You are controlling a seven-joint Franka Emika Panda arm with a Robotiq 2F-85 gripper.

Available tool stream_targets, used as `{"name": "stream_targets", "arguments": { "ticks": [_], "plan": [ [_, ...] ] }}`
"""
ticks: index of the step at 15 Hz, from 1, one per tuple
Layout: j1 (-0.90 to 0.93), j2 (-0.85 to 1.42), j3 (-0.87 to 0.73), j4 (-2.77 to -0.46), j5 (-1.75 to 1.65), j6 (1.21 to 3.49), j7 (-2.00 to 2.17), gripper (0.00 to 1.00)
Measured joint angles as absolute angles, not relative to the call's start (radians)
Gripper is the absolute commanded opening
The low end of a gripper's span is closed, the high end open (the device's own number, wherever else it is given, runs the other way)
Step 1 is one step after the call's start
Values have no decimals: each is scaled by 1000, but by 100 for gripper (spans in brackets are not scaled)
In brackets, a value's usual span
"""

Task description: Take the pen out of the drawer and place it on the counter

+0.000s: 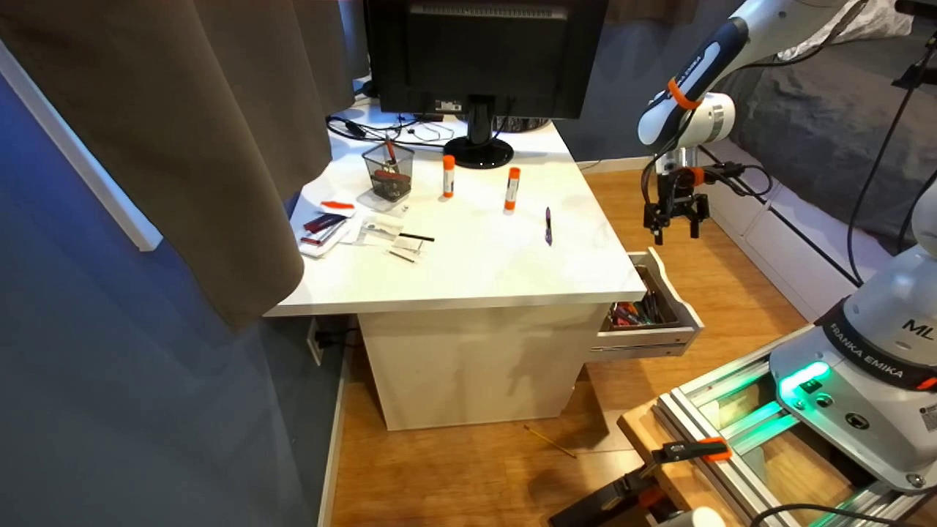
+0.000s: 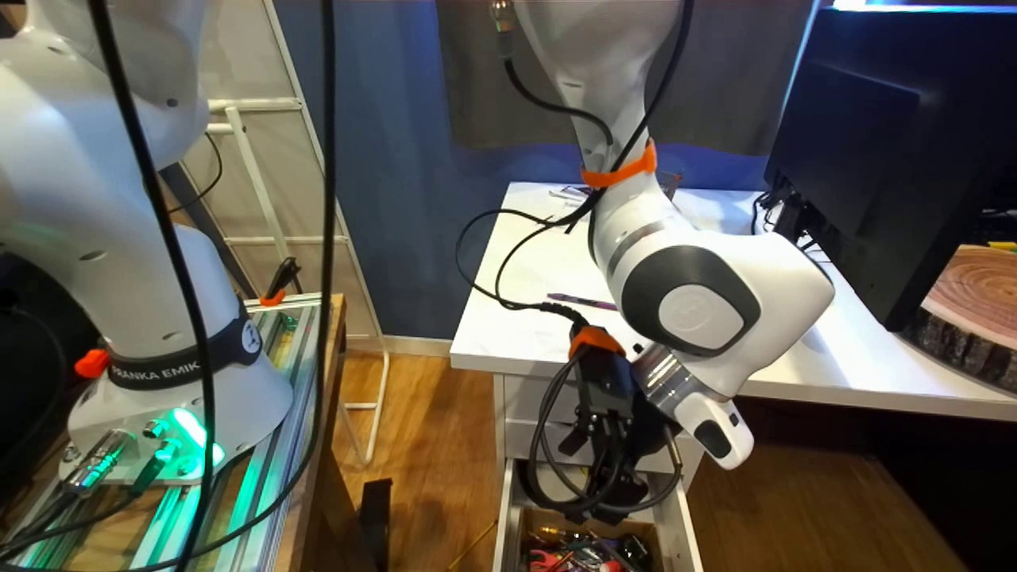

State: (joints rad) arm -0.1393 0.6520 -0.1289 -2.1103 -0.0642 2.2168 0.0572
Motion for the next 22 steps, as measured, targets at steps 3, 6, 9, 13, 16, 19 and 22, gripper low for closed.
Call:
{"name": "stream_targets", "arguments": {
  "ticks": [3, 6, 9, 13, 16, 19, 22],
  "plan": [
    [-138, 757, -141, -2081, -65, 2218, 60, 100],
    [-138, 875, -158, -2024, -65, 2223, 61, 100],
    [-138, 986, -164, -1954, -65, 2263, 61, 100],
    [-139, 1104, -158, -1861, -53, 2381, 90, 100],
    [-139, 1167, -150, -1812, -44, 2477, 93, 100],
    [-139, 1191, -149, -1788, -41, 2482, 94, 100],
    [-140, 1191, -149, -1786, -41, 2485, 93, 100]
  ]
}}
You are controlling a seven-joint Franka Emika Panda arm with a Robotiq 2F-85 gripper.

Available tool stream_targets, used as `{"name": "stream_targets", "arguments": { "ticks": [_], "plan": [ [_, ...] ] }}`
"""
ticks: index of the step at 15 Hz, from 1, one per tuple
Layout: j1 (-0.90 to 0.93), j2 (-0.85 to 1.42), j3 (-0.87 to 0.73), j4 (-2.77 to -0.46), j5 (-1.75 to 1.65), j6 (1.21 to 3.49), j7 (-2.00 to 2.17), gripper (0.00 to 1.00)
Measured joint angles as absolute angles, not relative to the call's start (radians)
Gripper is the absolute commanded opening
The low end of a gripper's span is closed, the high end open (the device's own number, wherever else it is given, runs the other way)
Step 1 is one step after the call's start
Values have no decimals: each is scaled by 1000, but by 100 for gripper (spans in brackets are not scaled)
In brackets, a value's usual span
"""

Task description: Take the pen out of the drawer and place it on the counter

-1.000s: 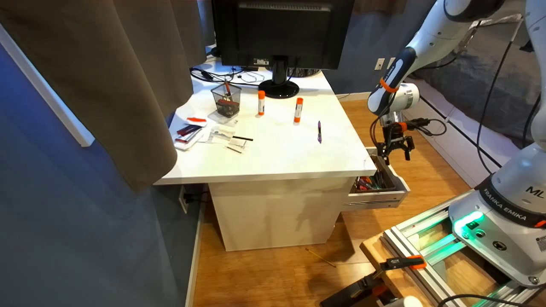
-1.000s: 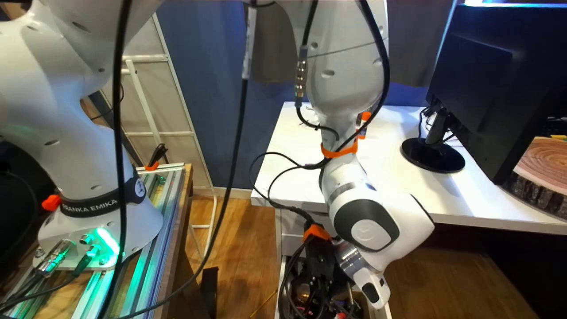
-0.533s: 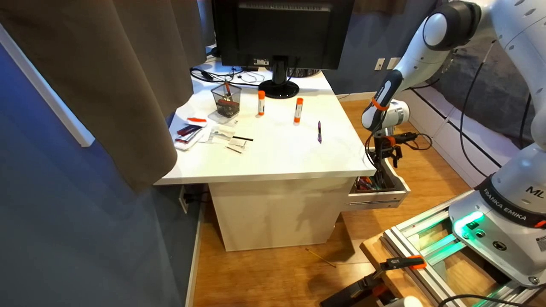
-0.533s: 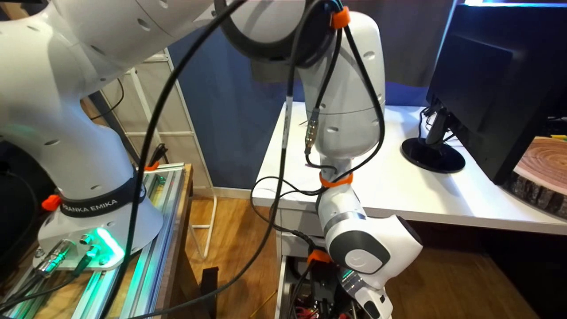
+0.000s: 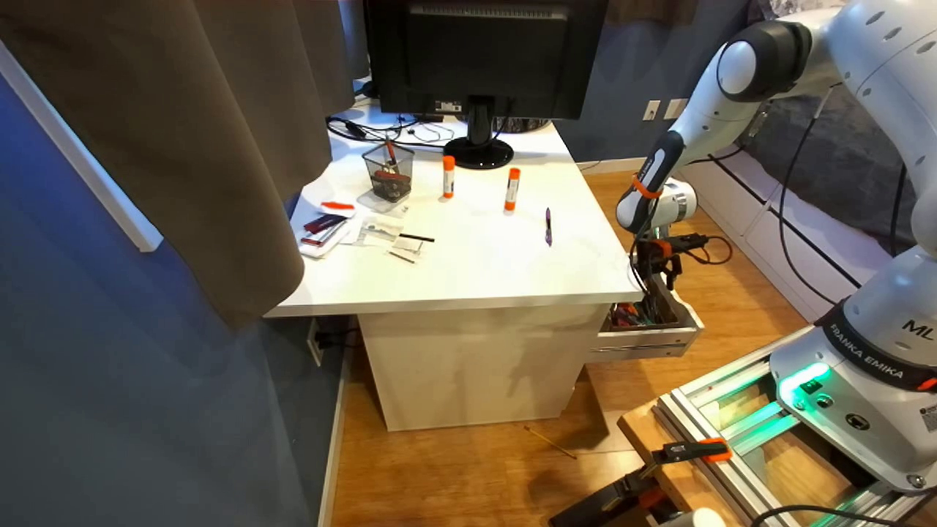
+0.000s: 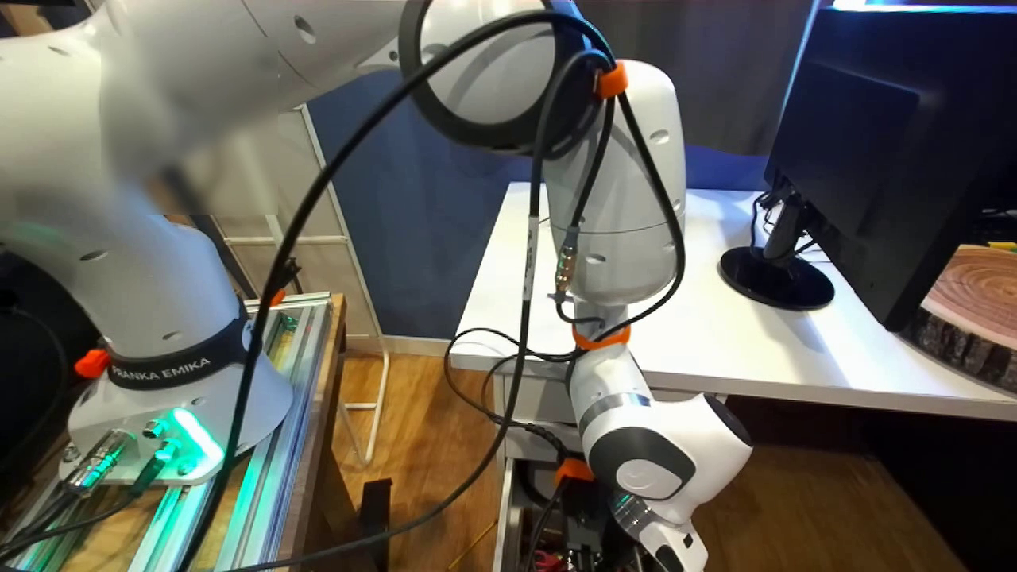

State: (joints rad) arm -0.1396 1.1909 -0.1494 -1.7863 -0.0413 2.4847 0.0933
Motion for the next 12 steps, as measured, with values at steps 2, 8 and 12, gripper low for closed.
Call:
{"name": "stream_targets", "arguments": {
  "ticks": [2, 8, 12],
  "plan": [
    [-140, 1196, -146, -1783, -41, 2495, 85, 100],
    [-141, 1273, -128, -1715, -41, 2532, 70, 86],
    [-144, 1327, -123, -1652, -41, 2546, 68, 69]
  ]
}}
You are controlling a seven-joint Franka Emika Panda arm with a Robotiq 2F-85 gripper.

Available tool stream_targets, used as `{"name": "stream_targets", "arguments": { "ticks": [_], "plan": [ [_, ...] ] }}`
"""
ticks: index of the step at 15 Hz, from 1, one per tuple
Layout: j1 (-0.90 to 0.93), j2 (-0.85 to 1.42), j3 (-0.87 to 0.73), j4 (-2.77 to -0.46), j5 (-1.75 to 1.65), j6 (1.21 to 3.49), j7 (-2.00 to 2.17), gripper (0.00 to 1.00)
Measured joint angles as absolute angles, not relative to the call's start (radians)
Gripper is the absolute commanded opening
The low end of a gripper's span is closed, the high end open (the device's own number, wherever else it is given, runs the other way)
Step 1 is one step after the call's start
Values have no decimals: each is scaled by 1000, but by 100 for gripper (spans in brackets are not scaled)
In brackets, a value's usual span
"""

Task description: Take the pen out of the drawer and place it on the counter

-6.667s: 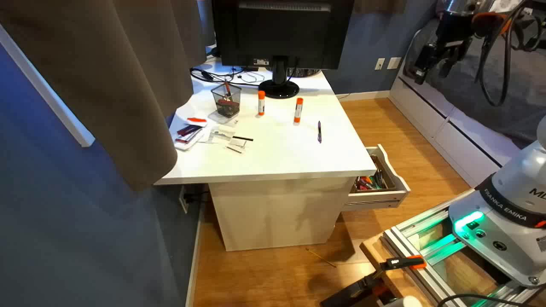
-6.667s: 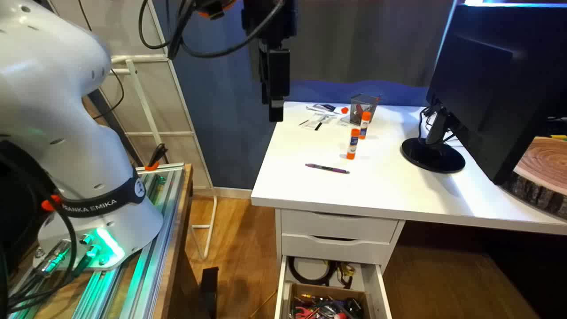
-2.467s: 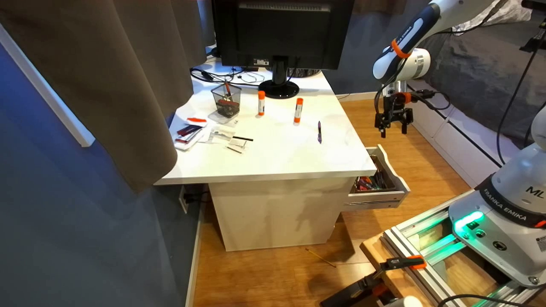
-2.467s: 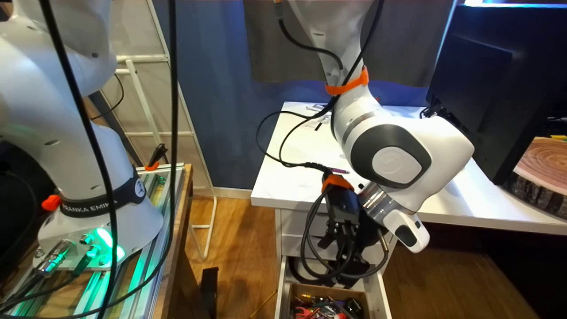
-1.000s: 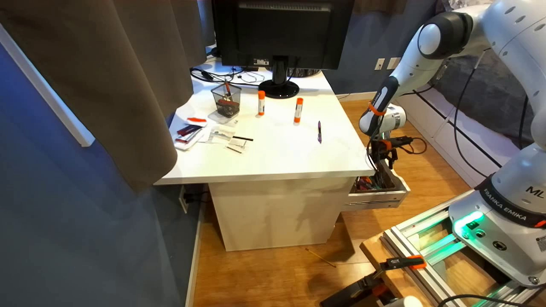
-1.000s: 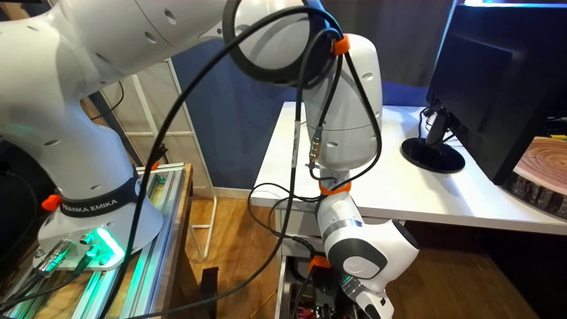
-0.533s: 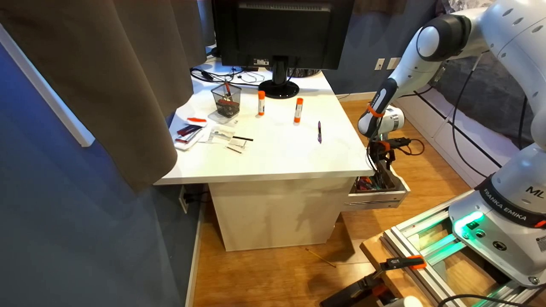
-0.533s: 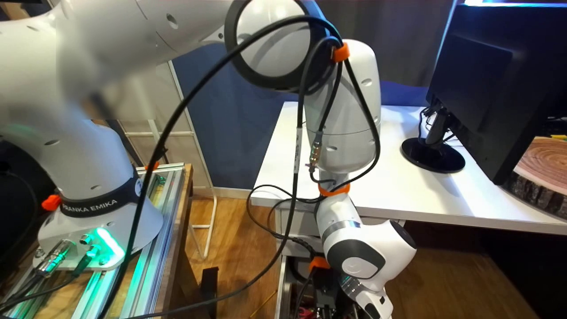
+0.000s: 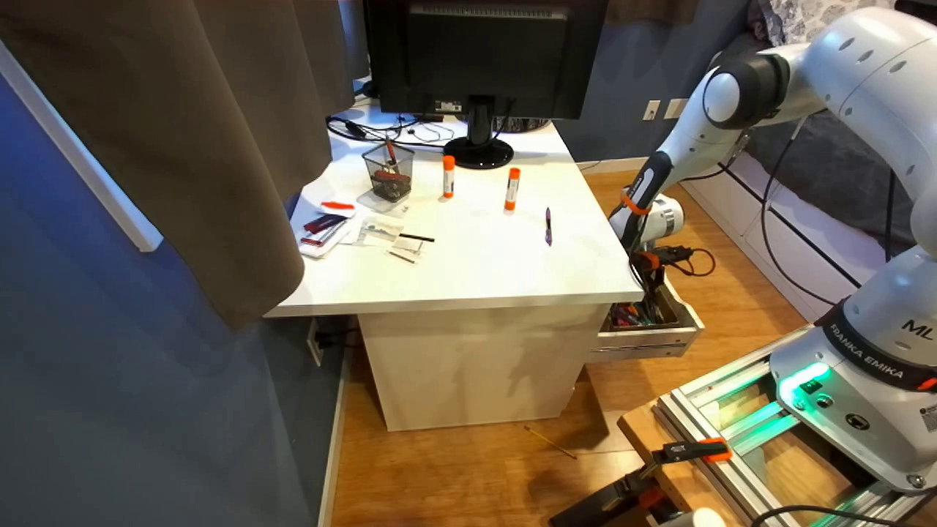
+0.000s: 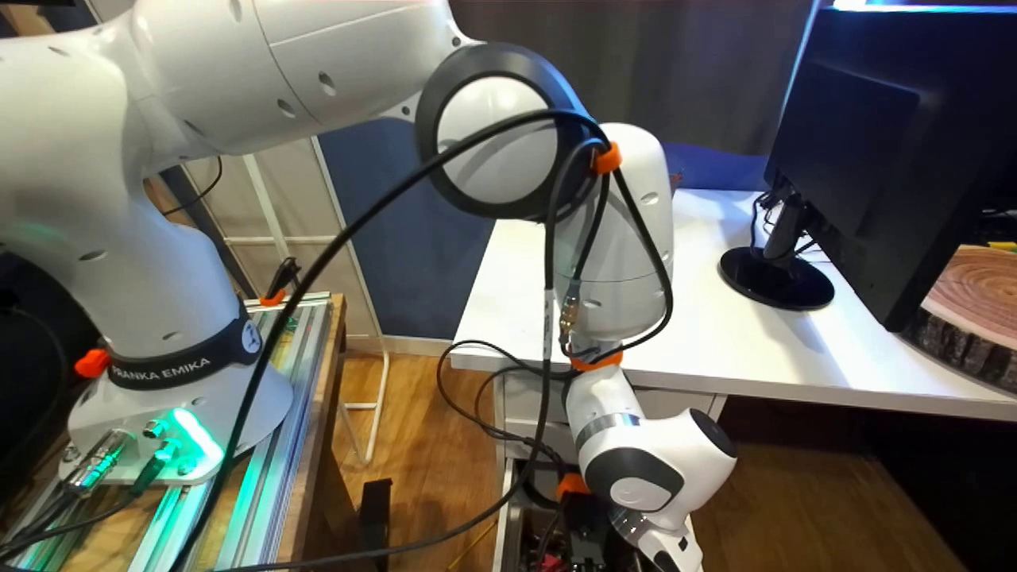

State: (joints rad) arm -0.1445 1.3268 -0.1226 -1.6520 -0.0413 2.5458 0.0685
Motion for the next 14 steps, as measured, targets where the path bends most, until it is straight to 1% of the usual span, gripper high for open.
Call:
{"name": "stream_targets", "arguments": {
  "ticks": [1, 2, 5, 6, 7, 10, 14],
  "plan": [
    [-145, 1339, -122, -1637, -41, 2547, 68, 64],
    [-145, 1352, -122, -1620, -41, 2549, 68, 53],
    [-145, 1392, -121, -1576, -41, 2558, 68, 43],
    [-145, 1405, -120, -1561, -41, 2559, 68, 45],
    [-146, 1419, -120, -1548, -41, 2559, 68, 44],
    [-146, 1454, -118, -1511, -41, 2560, 68, 45],
    [-150, 1481, -118, -1475, -41, 2559, 62, 31]
  ]
}}
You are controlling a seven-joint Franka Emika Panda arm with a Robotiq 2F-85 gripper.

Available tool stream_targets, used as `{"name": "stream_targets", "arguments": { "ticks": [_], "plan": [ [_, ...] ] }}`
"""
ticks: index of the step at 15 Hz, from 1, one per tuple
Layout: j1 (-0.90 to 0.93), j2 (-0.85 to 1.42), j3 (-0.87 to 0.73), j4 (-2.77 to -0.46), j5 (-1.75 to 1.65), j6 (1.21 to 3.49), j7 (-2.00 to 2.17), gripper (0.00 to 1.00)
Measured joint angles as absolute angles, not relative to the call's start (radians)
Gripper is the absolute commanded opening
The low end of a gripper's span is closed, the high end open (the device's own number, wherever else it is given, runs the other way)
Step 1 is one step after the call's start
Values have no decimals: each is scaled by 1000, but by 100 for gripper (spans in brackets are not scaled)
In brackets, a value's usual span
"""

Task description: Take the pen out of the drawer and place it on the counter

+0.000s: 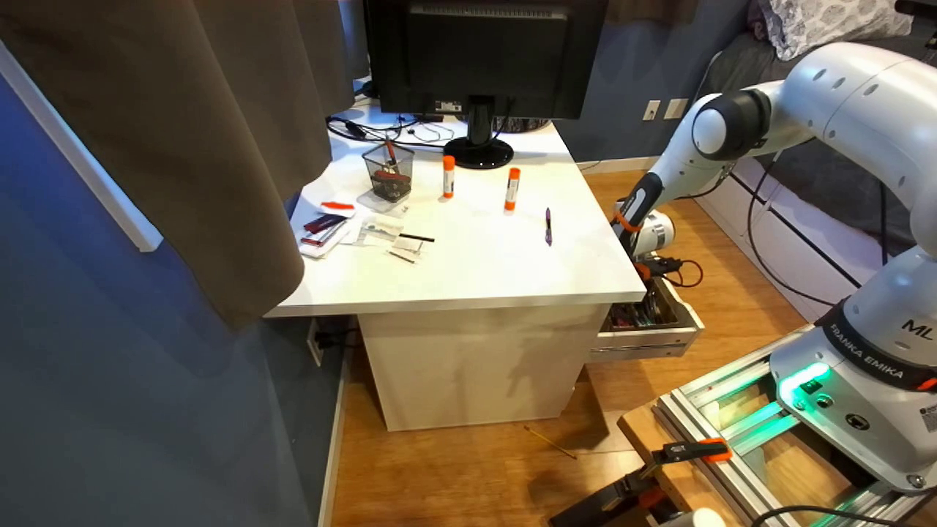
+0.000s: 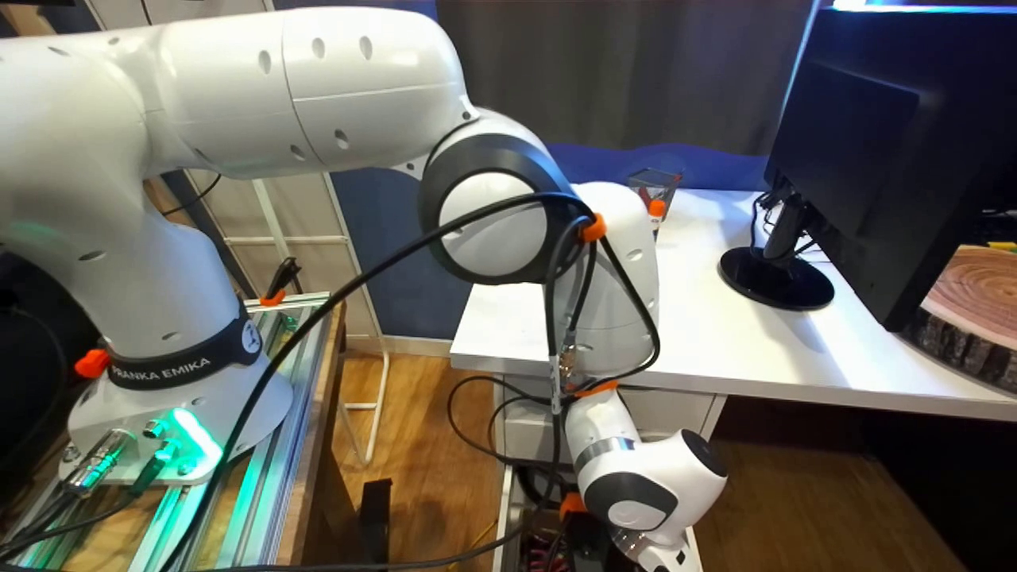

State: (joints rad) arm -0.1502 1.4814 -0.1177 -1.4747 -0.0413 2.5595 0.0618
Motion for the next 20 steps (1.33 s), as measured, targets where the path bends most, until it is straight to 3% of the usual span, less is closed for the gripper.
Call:
{"name": "stream_targets", "arguments": {
  "ticks": [1, 2, 4, 6, 8, 20],
  "plan": [
    [-152, 1485, -117, -1469, -41, 2559, 58, 24],
    [-155, 1486, -114, -1468, -41, 2559, 56, 27],
    [-157, 1485, -109, -1468, -41, 2560, 51, 23],
    [-158, 1485, -106, -1468, -41, 2559, 49, 5],
    [-158, 1485, -106, -1468, -41, 2559, 49, 0],
    [-159, 1446, -98, -1505, -42, 2481, -20, 2]
  ]
}}
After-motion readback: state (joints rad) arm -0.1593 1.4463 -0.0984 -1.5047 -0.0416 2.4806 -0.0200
